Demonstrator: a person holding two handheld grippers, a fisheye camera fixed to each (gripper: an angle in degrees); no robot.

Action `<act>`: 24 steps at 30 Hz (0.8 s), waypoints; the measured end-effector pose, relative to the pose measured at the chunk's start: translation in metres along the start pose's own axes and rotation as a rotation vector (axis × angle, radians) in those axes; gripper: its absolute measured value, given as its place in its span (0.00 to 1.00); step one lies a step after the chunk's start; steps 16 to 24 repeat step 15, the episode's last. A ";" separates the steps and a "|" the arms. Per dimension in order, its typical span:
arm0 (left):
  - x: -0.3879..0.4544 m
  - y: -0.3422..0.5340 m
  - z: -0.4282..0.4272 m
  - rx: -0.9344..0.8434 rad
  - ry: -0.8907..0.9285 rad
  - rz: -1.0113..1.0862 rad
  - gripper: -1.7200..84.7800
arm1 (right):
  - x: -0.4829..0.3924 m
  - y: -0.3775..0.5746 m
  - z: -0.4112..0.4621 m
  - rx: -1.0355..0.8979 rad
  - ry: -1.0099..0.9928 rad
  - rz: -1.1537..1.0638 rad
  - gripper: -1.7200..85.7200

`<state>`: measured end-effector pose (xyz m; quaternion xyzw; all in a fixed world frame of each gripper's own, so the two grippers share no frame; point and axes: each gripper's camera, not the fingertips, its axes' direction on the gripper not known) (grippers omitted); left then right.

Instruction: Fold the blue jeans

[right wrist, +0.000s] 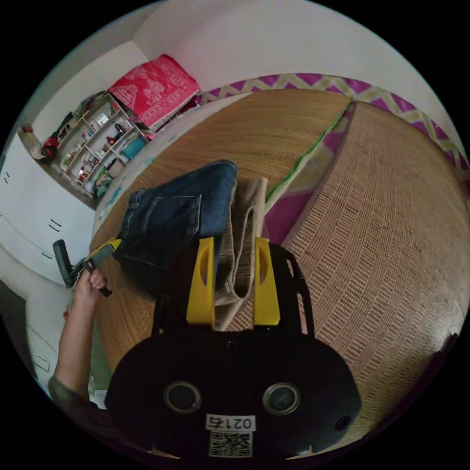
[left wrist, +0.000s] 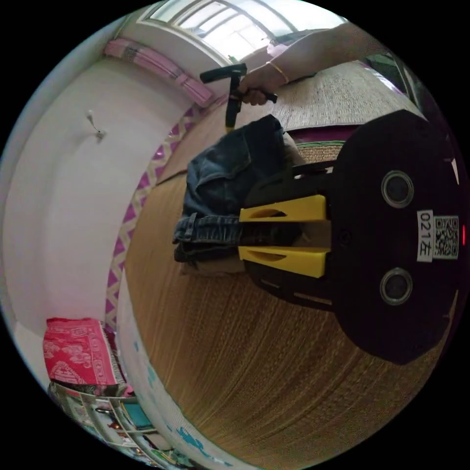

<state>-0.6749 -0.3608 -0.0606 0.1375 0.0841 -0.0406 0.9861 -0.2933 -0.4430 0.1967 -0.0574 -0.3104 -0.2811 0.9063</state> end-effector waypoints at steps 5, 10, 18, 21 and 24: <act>0.050 0.029 -0.049 0.006 0.006 0.199 0.08 | -0.029 0.078 -0.063 0.045 0.126 -0.214 0.15; 0.112 0.080 -0.095 0.025 0.070 0.319 0.08 | -0.055 0.199 -0.137 0.133 0.488 -0.294 0.12; 0.168 0.132 -0.101 -0.075 0.185 0.309 0.07 | -0.046 0.306 -0.216 0.201 0.753 -0.200 0.12; 0.168 0.132 -0.101 -0.075 0.185 0.309 0.07 | -0.046 0.306 -0.216 0.201 0.753 -0.200 0.12; 0.168 0.132 -0.101 -0.075 0.185 0.309 0.07 | -0.046 0.306 -0.216 0.201 0.753 -0.200 0.12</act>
